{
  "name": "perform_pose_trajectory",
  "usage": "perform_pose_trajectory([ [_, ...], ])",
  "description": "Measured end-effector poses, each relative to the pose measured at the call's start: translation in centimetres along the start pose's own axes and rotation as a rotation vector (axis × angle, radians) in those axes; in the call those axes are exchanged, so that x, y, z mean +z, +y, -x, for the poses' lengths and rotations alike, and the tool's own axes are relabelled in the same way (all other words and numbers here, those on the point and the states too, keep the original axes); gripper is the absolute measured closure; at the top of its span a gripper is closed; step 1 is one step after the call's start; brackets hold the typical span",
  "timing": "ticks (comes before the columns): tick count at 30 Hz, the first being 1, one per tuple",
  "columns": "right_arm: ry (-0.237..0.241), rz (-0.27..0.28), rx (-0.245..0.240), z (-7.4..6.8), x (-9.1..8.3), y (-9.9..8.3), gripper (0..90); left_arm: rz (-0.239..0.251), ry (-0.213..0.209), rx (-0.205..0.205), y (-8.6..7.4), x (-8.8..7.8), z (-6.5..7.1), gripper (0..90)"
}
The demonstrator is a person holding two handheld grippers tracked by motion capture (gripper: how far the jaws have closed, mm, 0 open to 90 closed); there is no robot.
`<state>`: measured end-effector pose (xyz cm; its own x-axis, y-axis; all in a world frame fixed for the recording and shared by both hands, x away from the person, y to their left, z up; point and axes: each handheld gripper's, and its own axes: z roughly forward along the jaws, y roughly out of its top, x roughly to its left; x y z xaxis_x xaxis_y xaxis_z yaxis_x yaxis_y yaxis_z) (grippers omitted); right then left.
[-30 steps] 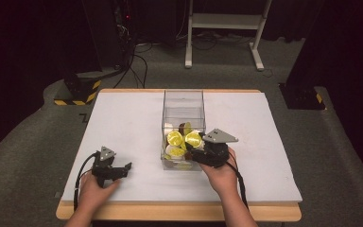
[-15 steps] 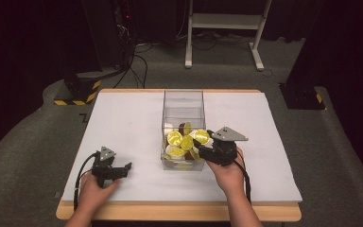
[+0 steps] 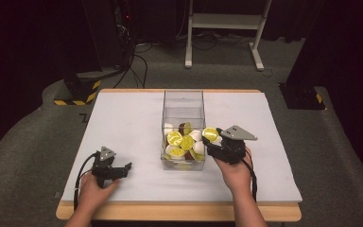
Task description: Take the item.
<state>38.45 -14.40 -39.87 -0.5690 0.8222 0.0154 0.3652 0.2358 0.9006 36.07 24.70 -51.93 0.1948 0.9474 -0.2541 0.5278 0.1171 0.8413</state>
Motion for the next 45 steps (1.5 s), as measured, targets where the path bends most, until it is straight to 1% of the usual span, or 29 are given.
perform_pose_trajectory([
  [7, -0.031, 0.000, 0.021, 1.3, -0.3, -0.3, 38.1, -0.002, 0.001, 0.001, 0.0, 0.0, 0.0, 14.4],
  [13, -0.069, -0.008, 0.045, 2.7, -0.3, -0.8, 38.2, 0.001, 0.000, -0.001, 0.0, 0.0, 0.0, 14.4],
  [20, -0.102, -0.015, 0.078, 4.4, -0.1, -1.5, 38.2, -0.001, 0.001, 0.000, 0.0, 0.0, 0.0, 14.4],
  [30, -0.162, -0.030, 0.091, 6.0, 0.0, -2.4, 38.2, 0.001, 0.000, -0.001, 0.0, 0.0, 0.0, 14.4],
  [32, -0.179, -0.042, 0.096, 6.5, 0.4, -2.8, 38.1, 0.003, 0.000, -0.003, 0.0, 0.0, 0.0, 14.4],
  [36, -0.206, -0.082, 0.122, 7.6, 1.3, -4.0, 38.2, -0.001, 0.002, 0.000, 0.0, 0.0, 0.0, 14.5],
  [39, -0.224, -0.102, 0.118, 8.1, 1.7, -4.6, 38.1, -0.003, 0.002, 0.004, 0.0, 0.0, 0.0, 14.4],
  [45, -0.254, -0.138, 0.135, 9.4, 2.8, -5.6, 38.1, 0.001, 0.002, -0.001, 0.0, 0.0, 0.0, 14.4],
])
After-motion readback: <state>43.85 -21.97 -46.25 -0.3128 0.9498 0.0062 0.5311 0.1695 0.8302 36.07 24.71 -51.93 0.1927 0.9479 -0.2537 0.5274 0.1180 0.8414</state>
